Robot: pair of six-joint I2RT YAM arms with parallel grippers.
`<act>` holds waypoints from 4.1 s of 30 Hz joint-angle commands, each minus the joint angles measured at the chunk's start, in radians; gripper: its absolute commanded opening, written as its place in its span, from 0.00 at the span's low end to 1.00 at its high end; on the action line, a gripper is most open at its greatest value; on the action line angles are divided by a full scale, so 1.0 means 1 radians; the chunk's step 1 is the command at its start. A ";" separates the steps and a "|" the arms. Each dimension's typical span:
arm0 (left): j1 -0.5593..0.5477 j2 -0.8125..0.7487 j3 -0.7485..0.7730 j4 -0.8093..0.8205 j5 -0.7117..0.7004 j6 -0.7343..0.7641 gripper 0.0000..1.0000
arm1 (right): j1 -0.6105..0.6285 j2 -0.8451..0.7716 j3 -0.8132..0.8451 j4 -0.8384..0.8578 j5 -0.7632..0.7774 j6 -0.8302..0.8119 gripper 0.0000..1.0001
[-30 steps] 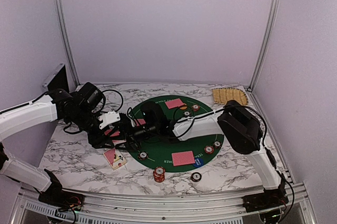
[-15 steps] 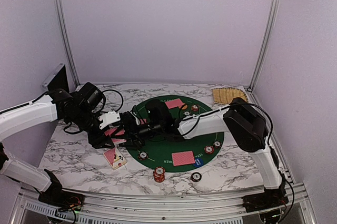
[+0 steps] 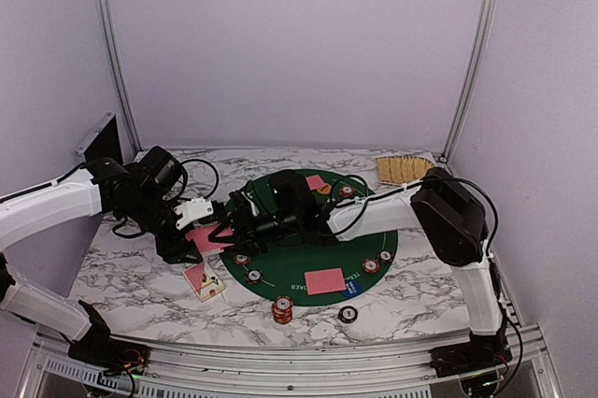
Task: Distribute texas hold em gaming equipment
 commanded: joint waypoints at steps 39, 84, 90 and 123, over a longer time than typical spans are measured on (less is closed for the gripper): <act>0.001 -0.037 0.002 0.007 -0.030 0.005 0.00 | -0.159 -0.171 -0.115 -0.180 0.011 -0.140 0.09; 0.001 -0.031 -0.006 0.008 -0.005 0.004 0.00 | -0.208 0.397 0.568 -0.339 0.123 -0.151 0.32; 0.001 -0.039 -0.008 0.008 -0.003 0.003 0.00 | -0.209 0.365 0.566 -0.412 0.149 -0.200 0.44; 0.001 -0.028 -0.006 0.008 -0.011 0.000 0.00 | -0.223 0.042 0.292 -0.558 0.323 -0.406 0.99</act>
